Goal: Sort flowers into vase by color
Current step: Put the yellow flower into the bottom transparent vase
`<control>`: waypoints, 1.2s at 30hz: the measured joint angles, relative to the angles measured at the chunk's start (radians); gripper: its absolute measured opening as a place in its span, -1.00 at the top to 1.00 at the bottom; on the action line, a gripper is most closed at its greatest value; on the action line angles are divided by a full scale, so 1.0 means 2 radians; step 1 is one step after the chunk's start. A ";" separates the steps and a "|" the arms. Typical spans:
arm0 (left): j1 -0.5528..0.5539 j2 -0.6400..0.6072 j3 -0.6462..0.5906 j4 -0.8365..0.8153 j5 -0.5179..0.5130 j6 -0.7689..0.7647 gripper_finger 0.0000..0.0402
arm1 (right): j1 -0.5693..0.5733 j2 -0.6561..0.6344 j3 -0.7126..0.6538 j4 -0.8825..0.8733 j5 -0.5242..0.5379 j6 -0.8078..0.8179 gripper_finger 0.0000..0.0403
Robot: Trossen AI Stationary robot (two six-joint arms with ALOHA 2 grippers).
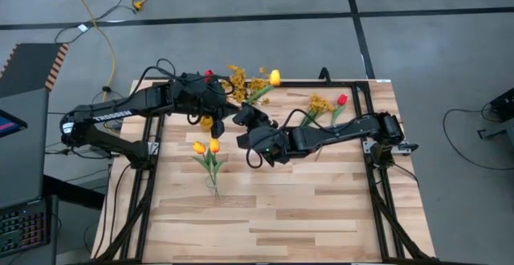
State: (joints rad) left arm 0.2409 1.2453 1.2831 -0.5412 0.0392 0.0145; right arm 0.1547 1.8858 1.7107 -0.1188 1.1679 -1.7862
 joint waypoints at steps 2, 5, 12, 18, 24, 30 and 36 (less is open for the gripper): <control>0.000 0.000 0.000 0.002 0.001 0.002 1.00 | 0.000 0.000 0.000 0.000 -0.001 0.009 0.57; 0.000 0.000 0.000 0.006 0.001 0.002 1.00 | 0.000 0.000 0.000 0.000 -0.001 0.033 0.42; 0.004 -0.001 0.020 0.002 -0.006 0.004 1.00 | 0.002 0.000 0.000 0.002 0.012 0.091 0.18; 0.020 -0.001 0.055 -0.021 -0.005 0.009 1.00 | 0.005 0.000 0.001 0.005 0.042 0.133 0.15; 0.036 -0.003 0.079 -0.038 -0.013 0.012 1.00 | 0.008 -0.011 0.000 0.024 0.046 0.157 0.16; 0.037 -0.002 0.079 -0.067 -0.011 0.012 1.00 | 0.008 -0.028 0.000 0.034 0.041 0.157 0.16; 0.038 -0.003 0.087 -0.064 -0.015 0.012 1.00 | 0.013 -0.048 0.000 0.074 0.044 0.210 0.16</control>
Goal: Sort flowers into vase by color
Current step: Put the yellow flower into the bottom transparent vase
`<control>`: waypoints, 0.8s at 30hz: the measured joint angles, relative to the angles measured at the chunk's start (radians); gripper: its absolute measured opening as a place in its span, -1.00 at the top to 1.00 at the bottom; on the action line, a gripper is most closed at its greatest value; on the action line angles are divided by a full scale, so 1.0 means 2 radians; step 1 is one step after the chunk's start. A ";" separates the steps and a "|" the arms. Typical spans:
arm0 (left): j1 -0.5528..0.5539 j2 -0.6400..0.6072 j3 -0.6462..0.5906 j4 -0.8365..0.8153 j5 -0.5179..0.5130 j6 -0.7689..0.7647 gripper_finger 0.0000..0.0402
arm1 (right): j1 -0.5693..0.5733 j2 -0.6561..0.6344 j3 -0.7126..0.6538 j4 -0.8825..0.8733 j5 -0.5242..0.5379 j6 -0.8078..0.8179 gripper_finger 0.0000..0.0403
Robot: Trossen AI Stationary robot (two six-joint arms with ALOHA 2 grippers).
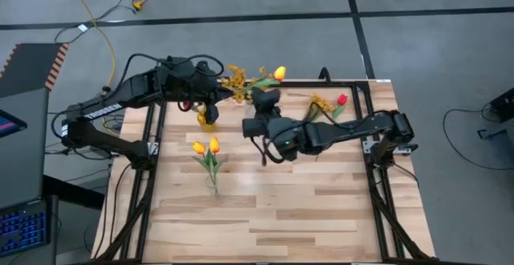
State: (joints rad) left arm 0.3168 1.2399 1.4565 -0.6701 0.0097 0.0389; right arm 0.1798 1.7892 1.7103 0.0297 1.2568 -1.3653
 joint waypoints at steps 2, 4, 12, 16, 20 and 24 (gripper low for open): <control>-0.001 -0.003 0.010 0.003 -0.003 0.005 1.00 | 0.002 -0.009 0.000 -0.001 -0.001 0.042 0.16; -0.001 -0.007 0.023 -0.001 -0.005 0.007 1.00 | 0.004 -0.023 0.000 -0.017 -0.004 0.089 0.16; 0.000 -0.039 0.042 -0.010 -0.009 0.006 1.00 | -0.005 -0.063 0.000 -0.200 -0.115 0.385 0.16; 0.000 -0.076 0.042 -0.010 -0.011 0.005 1.00 | -0.022 -0.071 0.000 -0.276 -0.162 0.484 0.16; -0.004 -0.117 0.038 -0.008 -0.012 -0.003 1.00 | -0.035 -0.071 0.000 -0.304 -0.172 0.523 0.16; -0.014 -0.157 0.009 -0.006 -0.024 -0.014 1.00 | -0.046 -0.067 0.000 -0.276 -0.215 0.527 0.16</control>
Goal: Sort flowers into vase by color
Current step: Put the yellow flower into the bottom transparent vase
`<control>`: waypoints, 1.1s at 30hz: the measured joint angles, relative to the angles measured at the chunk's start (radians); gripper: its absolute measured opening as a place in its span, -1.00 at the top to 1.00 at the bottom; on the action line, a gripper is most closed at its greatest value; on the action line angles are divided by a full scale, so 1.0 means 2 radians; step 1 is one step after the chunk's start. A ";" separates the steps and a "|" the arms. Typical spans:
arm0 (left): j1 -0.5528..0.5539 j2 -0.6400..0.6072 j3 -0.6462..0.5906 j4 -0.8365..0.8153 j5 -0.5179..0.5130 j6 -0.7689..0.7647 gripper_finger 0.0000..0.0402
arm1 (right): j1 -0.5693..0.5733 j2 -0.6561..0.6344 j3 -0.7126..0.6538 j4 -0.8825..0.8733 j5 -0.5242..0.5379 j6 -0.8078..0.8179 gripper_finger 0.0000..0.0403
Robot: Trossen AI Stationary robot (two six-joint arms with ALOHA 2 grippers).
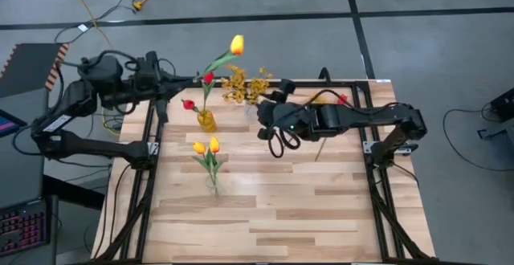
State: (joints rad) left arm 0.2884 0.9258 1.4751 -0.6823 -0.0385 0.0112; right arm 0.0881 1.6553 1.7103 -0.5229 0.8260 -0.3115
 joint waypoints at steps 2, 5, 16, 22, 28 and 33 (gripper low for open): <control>-0.007 -0.015 -0.018 0.003 -0.002 -0.006 1.00 | -0.007 0.001 0.000 0.031 -0.047 0.000 0.16; -0.017 -0.038 -0.057 0.031 -0.002 -0.010 1.00 | -0.020 0.000 0.000 0.094 -0.132 0.006 0.16; -0.062 -0.063 -0.212 0.211 0.021 0.000 1.00 | -0.059 0.000 0.000 0.175 -0.298 0.078 0.16; -0.082 -0.054 -0.260 0.306 0.029 0.024 1.00 | -0.059 0.000 0.000 0.186 -0.299 0.075 0.16; -0.090 -0.037 -0.264 0.320 0.029 0.037 1.00 | -0.051 0.000 0.000 0.220 -0.344 0.048 0.16; -0.090 -0.025 -0.264 0.327 0.029 0.038 1.00 | -0.050 0.001 0.000 0.233 -0.356 0.048 0.16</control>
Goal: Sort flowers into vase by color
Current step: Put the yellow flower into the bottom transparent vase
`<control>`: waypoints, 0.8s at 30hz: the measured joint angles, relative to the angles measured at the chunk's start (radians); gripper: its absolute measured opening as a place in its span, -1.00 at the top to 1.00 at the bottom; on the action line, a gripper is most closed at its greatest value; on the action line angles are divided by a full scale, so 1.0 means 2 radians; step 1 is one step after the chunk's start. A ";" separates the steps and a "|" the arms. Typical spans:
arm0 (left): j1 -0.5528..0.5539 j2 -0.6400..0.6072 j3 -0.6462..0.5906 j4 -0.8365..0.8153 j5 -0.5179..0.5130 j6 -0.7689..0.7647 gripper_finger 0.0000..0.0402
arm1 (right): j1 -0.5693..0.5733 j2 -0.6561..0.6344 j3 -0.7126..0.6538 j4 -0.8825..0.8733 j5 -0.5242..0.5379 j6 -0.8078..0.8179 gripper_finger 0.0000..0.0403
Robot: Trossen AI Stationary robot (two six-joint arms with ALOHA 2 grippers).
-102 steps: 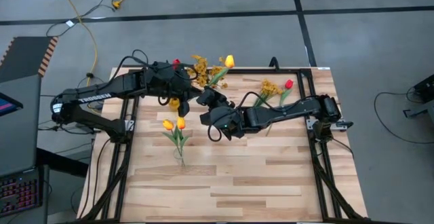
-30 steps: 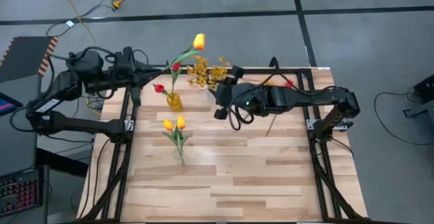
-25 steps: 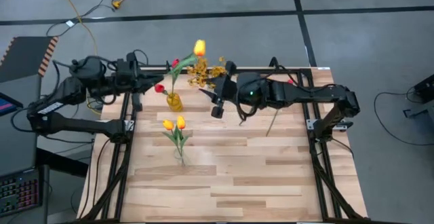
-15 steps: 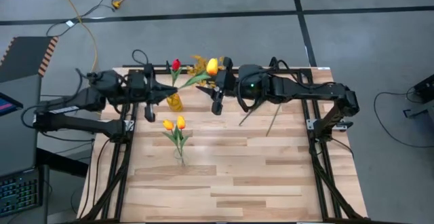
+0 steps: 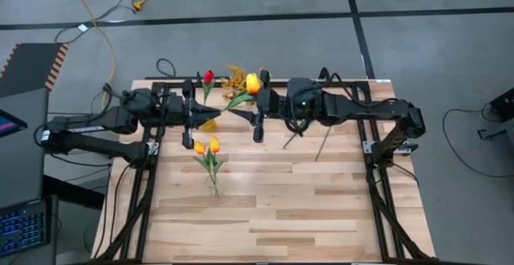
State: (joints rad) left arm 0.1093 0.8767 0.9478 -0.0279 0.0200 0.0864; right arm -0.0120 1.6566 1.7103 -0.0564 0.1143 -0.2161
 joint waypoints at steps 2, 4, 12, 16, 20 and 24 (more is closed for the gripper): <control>0.000 0.004 0.000 0.000 0.000 0.002 1.00 | 0.000 0.000 0.000 0.000 0.000 0.000 0.16; 0.000 0.005 0.000 0.001 -0.001 0.008 1.00 | 0.000 0.000 0.000 0.000 -0.005 0.000 0.16; 0.000 0.009 0.000 0.012 -0.002 0.017 1.00 | 0.000 0.000 0.000 0.004 -0.007 -0.001 0.37; 0.000 0.012 0.000 0.011 -0.004 0.017 1.00 | 0.000 0.000 0.000 0.004 -0.007 -0.001 0.55; 0.000 0.016 0.000 0.011 -0.004 0.017 0.99 | 0.000 0.000 0.000 0.004 -0.008 -0.001 0.70; 0.000 0.018 0.000 0.010 -0.005 0.017 0.95 | 0.000 0.000 0.000 0.004 -0.009 -0.001 0.77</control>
State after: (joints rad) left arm 0.1101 0.9130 0.9485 -0.0082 0.0109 0.1197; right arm -0.0120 1.6573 1.7103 -0.0479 0.0971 -0.2173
